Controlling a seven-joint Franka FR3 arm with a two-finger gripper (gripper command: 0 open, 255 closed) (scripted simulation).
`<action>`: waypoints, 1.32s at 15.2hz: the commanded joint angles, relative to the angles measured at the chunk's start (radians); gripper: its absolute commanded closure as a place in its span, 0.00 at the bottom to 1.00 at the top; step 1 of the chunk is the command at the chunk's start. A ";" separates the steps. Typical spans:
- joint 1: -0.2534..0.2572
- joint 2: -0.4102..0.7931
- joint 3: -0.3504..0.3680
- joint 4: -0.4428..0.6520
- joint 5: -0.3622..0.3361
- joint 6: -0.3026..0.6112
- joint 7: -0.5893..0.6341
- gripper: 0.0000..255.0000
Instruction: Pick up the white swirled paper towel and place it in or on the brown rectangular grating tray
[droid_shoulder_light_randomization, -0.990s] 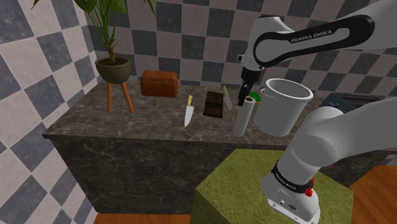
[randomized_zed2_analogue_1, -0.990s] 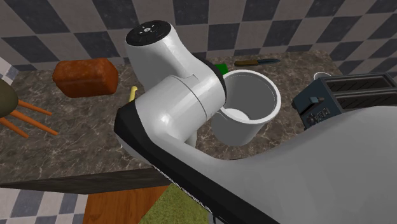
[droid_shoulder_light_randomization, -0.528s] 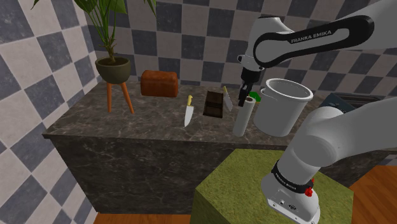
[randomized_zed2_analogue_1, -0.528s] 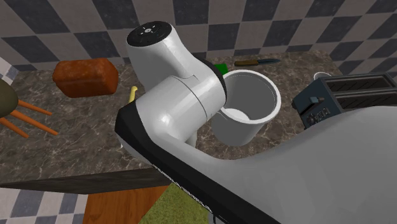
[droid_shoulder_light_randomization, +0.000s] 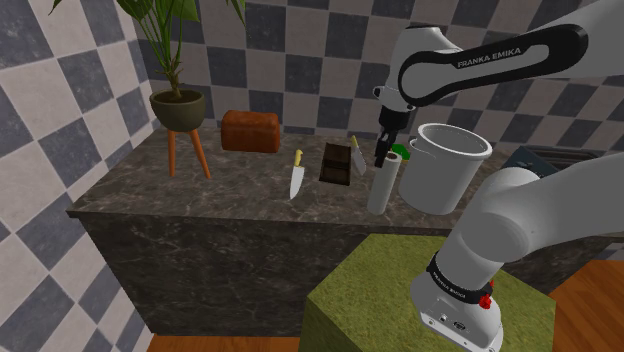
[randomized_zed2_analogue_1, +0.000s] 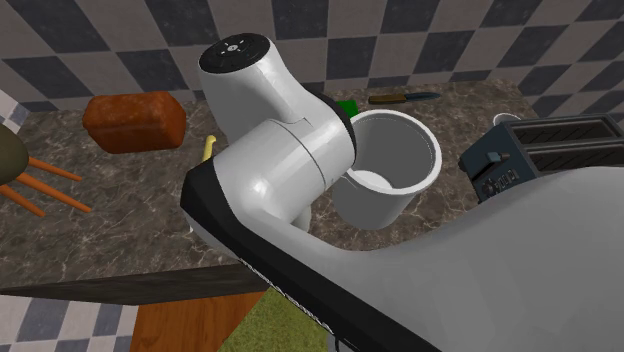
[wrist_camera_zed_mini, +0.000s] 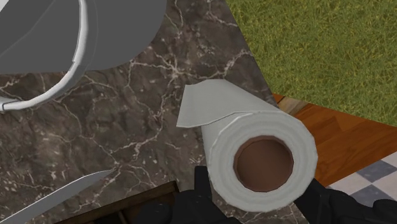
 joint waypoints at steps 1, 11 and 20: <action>0.000 0.000 0.000 0.000 0.000 0.000 0.000 1.00; 0.009 -0.039 0.025 0.113 0.024 -0.151 -0.007 1.00; 0.017 -0.046 0.044 0.228 0.043 -0.274 -0.013 1.00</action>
